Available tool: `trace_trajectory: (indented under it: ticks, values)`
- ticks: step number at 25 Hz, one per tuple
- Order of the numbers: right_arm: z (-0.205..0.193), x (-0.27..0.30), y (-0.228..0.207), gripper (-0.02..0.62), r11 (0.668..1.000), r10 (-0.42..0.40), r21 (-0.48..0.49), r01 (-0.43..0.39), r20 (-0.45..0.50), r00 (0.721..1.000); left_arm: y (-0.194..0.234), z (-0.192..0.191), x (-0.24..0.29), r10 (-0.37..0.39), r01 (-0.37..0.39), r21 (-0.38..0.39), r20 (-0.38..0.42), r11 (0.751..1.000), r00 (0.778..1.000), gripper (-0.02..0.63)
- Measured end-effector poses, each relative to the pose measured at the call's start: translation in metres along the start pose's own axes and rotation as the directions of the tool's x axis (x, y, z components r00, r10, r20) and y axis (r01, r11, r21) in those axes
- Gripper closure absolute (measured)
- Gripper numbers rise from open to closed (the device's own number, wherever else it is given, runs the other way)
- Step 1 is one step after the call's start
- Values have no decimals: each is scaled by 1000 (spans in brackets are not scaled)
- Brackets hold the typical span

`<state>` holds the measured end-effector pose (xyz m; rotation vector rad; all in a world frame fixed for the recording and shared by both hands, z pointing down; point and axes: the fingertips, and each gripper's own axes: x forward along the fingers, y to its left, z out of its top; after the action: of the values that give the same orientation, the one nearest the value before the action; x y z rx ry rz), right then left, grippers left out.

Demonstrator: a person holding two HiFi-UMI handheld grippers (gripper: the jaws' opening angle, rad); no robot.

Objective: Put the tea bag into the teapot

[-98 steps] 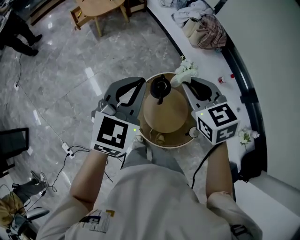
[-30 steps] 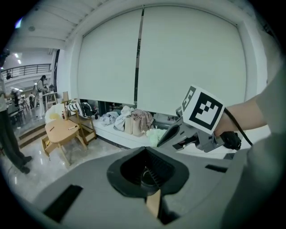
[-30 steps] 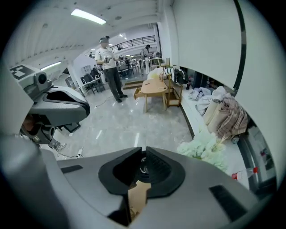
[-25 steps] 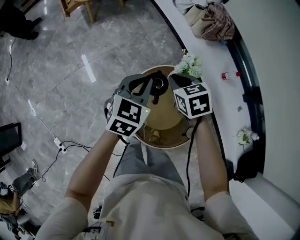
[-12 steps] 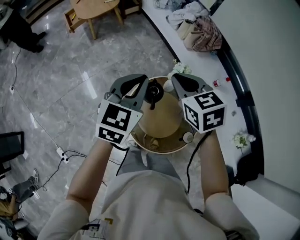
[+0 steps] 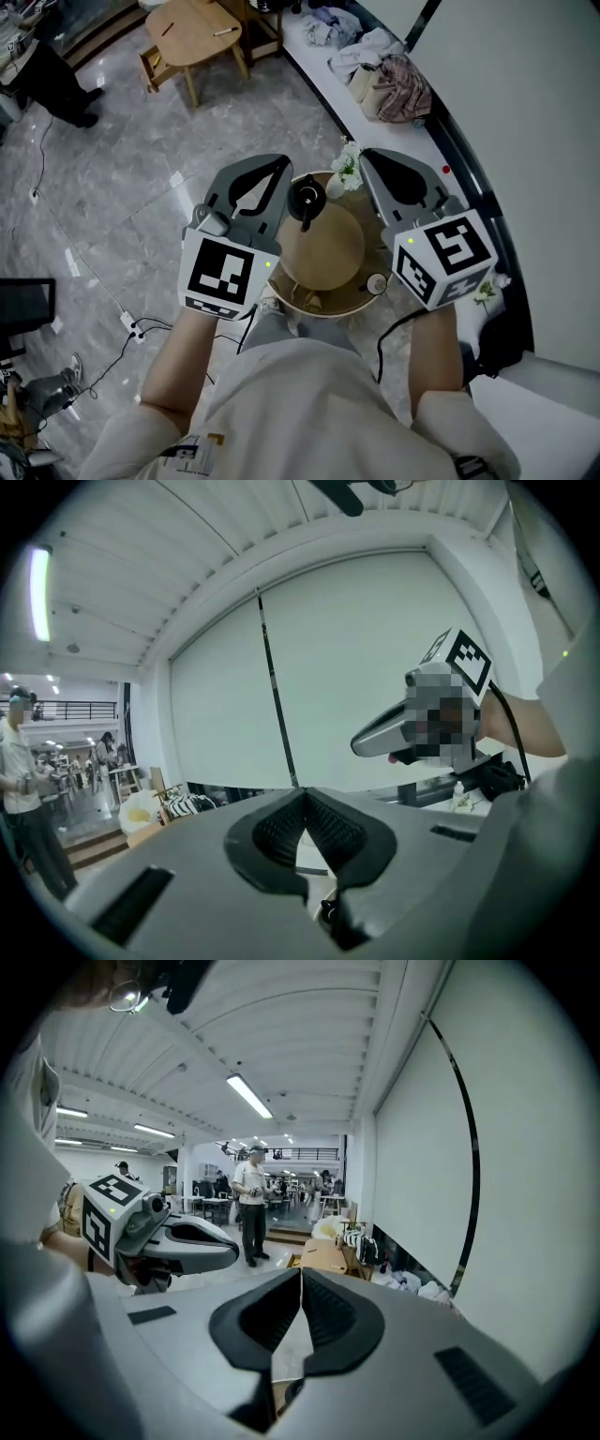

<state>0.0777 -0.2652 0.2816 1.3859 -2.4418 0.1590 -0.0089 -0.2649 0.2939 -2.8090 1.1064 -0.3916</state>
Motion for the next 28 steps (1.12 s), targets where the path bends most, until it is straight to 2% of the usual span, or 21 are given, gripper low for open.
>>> trace_trajectory:
  ticks: [3,8,14,20,25,28]
  values:
    - [26,-25,11,583,999,-4,-33,6,63,998,-7,23,-18,1,-2,21,39,1000,999,598]
    - [61,-65,24,583,999,-19,-41,27,170,985,-19,59,-42,-31,18,123,105,992,994,598]
    - [91,-100,39,583,995,-16,-93,43,273,962,-23,84,-66,-45,27,140,126,990,991,598]
    - [95,-121,54,583,991,3,-128,36,293,956,-31,96,-83,-45,23,164,133,986,990,598]
    - [90,-127,73,583,994,86,-82,-65,291,953,-49,96,-96,-76,52,211,110,976,991,598]
    - [85,-128,75,583,994,80,-91,-57,276,958,-53,92,-100,-79,58,194,103,979,992,598]
